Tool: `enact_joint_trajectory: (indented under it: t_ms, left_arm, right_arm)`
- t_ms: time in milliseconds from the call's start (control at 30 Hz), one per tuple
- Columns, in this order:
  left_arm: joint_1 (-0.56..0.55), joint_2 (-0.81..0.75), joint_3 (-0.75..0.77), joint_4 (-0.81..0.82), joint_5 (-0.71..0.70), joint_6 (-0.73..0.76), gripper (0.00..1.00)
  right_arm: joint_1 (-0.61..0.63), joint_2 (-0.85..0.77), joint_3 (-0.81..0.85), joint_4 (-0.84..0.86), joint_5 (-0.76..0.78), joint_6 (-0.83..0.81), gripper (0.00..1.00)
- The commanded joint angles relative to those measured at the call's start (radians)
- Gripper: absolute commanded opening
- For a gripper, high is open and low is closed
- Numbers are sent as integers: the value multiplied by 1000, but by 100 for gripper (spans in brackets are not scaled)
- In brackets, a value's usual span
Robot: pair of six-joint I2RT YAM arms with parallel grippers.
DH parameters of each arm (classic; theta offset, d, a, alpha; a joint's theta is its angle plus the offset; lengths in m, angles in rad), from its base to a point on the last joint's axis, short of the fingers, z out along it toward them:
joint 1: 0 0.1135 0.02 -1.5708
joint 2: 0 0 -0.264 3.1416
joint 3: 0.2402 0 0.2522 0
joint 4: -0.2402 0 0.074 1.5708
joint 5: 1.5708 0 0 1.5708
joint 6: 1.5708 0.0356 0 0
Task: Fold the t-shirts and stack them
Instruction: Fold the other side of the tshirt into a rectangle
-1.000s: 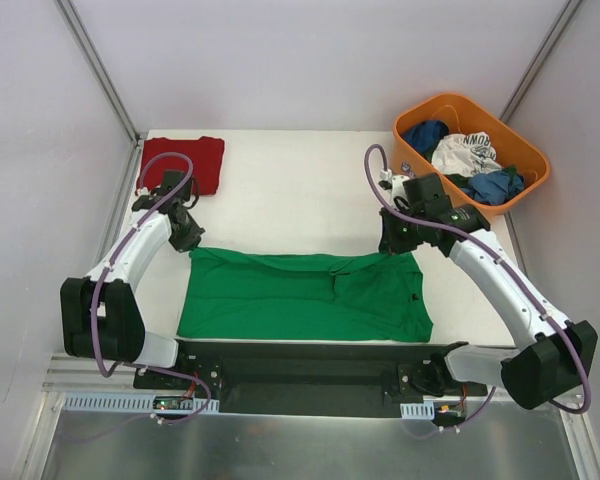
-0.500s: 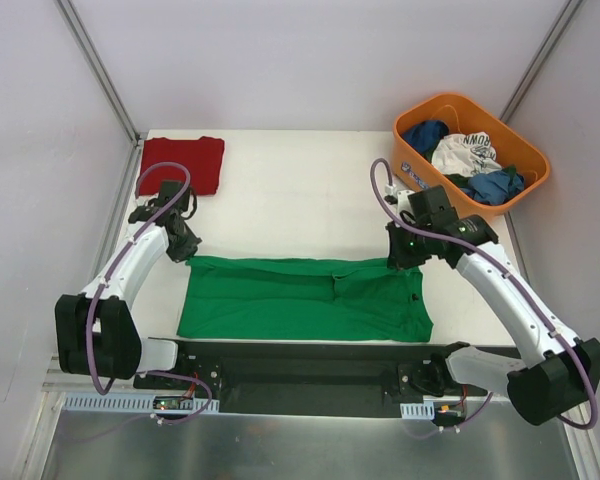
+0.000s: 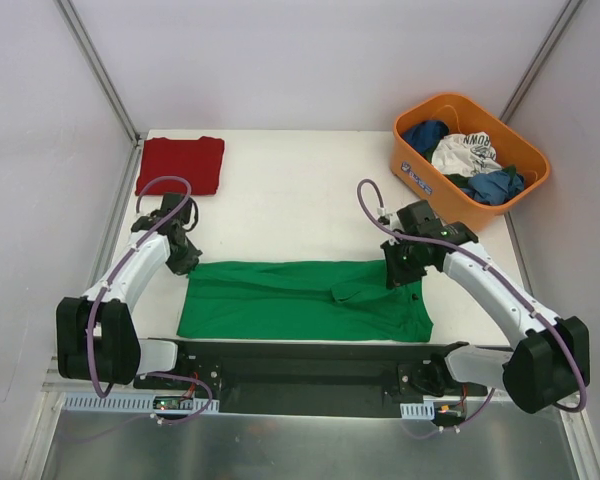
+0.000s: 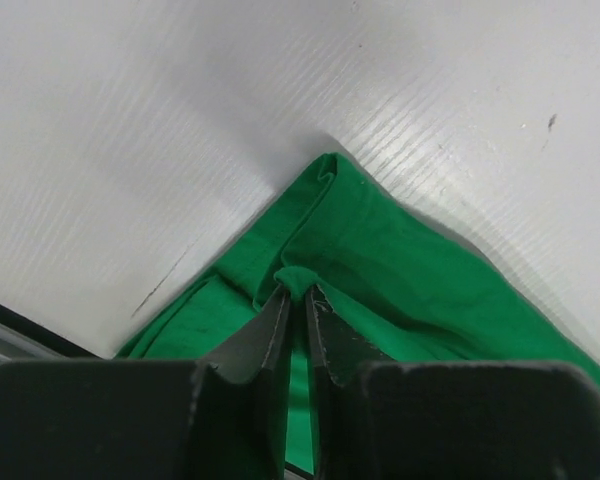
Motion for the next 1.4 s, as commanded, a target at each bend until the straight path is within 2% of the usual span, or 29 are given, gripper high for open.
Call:
enact_joint_trajectory:
  t_ms: [0, 67, 100, 167, 200, 233, 300, 333, 400, 433, 467, 633, 767, 933, 1167, 1367]
  left_arm:
    - [-10, 3, -44, -12, 1, -26, 14]
    - [-10, -14, -73, -12, 15, -28, 26]
    - [-10, -23, -82, -15, 21, -28, 48]
    - [-10, -53, -105, -15, 33, -33, 66]
    - [-10, -64, -107, -23, 41, -37, 79]
    - [-10, -89, -106, -29, 51, -39, 85]
    - [-10, -115, -87, -38, 74, -43, 94]
    - [-10, -135, -80, -41, 84, -45, 99]
    - [-10, -147, -44, -38, 123, -39, 99]
    - [-10, -149, -34, -38, 136, -39, 99]
    - [-10, -144, -6, -38, 149, -37, 99]
    - [-30, -63, 37, 2, 238, -17, 99]
    - [-84, 23, 23, 87, 340, -17, 99]
    - [-87, 103, -10, 92, 312, -10, 99]
    - [-64, 98, -99, 94, 255, -29, 99]
    - [-39, 123, -101, 92, 254, -19, 99]
  right_arm:
    - [4, 15, -31, 20, -35, 12, 6]
    - [2, 26, -50, 18, -47, 15, 19]
    - [4, 31, -55, 12, -52, 20, 23]
    - [4, 35, -58, 8, -61, 31, 31]
    - [5, 32, -59, 2, -84, 35, 36]
    - [4, 32, -58, -5, -96, 38, 44]
    - [4, 22, -47, -32, -134, 40, 51]
    - [4, 17, -44, -37, -141, 38, 64]
    - [4, 6, -27, -46, -150, 28, 78]
    - [4, 5, -21, -48, -145, 26, 92]
    - [4, 2, -10, -46, -139, 26, 98]
    - [5, 17, 7, 20, -202, 37, 97]
    - [19, 95, 2, 110, -273, 64, 97]
    - [34, 164, -18, 74, -253, 98, 97]
    - [34, 72, -221, 5, -211, 268, 97]
    - [36, -14, -248, -90, -72, 345, 97]
